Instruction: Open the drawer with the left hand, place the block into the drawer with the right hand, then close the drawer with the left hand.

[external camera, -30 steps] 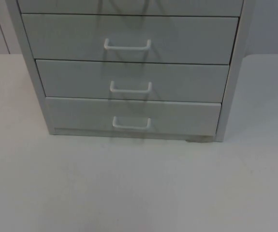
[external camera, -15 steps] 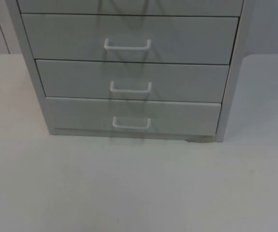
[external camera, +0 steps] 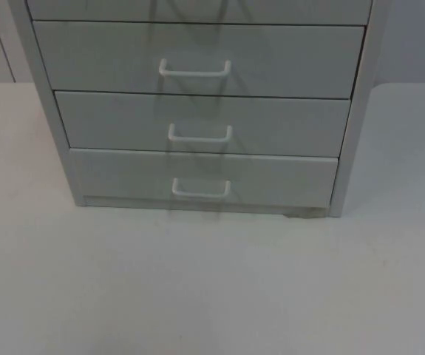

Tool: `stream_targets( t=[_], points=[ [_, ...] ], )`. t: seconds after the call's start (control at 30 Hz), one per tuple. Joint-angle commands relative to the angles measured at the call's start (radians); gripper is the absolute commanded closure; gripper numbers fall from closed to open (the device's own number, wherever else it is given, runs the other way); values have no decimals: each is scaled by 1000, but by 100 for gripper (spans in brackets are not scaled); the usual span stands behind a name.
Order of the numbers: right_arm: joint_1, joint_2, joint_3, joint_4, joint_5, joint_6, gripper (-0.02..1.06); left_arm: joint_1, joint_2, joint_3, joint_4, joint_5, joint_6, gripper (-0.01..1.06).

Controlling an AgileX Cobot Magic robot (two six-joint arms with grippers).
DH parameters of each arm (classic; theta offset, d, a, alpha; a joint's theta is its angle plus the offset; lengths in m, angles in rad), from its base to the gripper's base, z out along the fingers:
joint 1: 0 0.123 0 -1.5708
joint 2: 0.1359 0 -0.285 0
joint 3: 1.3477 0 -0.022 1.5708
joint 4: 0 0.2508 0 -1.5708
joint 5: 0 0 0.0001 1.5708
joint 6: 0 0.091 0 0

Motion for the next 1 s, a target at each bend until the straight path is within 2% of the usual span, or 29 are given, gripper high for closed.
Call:
stream_targets(
  t=[0.0,0.53,0.6,0.67,0.7,0.77,0.83,0.87,0.93,0.97],
  points=[
    [7,-3,3,-3,-5,0,44,5,-3,5,9,-8,-16,105],
    [7,-3,3,-2,-5,0,44,5,-3,8,13,-8,-42,105],
    [7,-3,3,-2,-5,0,44,5,-3,8,13,-8,-42,101],
    [7,-3,3,-2,-5,0,44,5,-3,8,13,-8,-42,88],
    [7,-3,3,-2,-5,0,44,5,-3,8,13,-8,-42,88],
    [7,-3,3,-2,-5,0,42,5,-3,8,13,-8,-42,59],
    [7,-3,3,-2,-5,0,30,5,-3,8,13,-8,-42,29],
    [7,-3,3,-2,-5,0,30,5,-3,8,13,-8,-42,29],
    [7,-3,3,-2,-5,0,14,5,-3,8,13,-8,-42,-1],
    [7,-3,3,-2,-5,0,5,5,-3,8,13,-8,-42,0]
  ],
)
